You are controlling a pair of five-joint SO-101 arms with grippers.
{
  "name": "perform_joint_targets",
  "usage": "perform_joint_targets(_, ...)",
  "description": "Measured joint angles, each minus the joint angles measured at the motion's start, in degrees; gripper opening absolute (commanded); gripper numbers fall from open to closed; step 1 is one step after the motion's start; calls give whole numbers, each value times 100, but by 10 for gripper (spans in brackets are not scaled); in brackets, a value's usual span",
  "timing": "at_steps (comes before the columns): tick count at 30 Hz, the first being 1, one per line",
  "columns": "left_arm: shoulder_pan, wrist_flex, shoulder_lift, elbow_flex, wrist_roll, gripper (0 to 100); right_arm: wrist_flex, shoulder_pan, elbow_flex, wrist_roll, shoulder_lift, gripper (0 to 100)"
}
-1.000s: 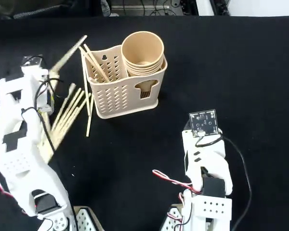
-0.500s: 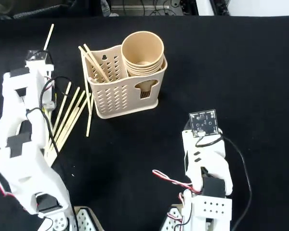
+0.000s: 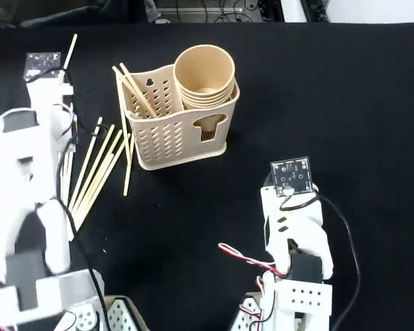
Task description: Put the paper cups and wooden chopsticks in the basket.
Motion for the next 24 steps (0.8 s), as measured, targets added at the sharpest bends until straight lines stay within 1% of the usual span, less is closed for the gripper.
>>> perform_joint_targets(8,26,-1363,-2286,1776,18,29,0,0,0,0,0,13)
perform_joint_targets(11,26,-1785,-3068,2259,264,29,0,0,0,0,0,13)
perform_joint_targets(15,26,-2171,-3754,2470,853,29,0,0,0,0,0,13)
perform_joint_targets(20,26,-2875,-4352,2497,1679,29,0,0,0,0,0,13)
perform_joint_targets(21,26,-2998,-4466,2497,1785,29,0,0,0,0,0,13)
perform_joint_targets(24,246,-3244,-4800,2497,1802,29,0,0,0,0,0,13)
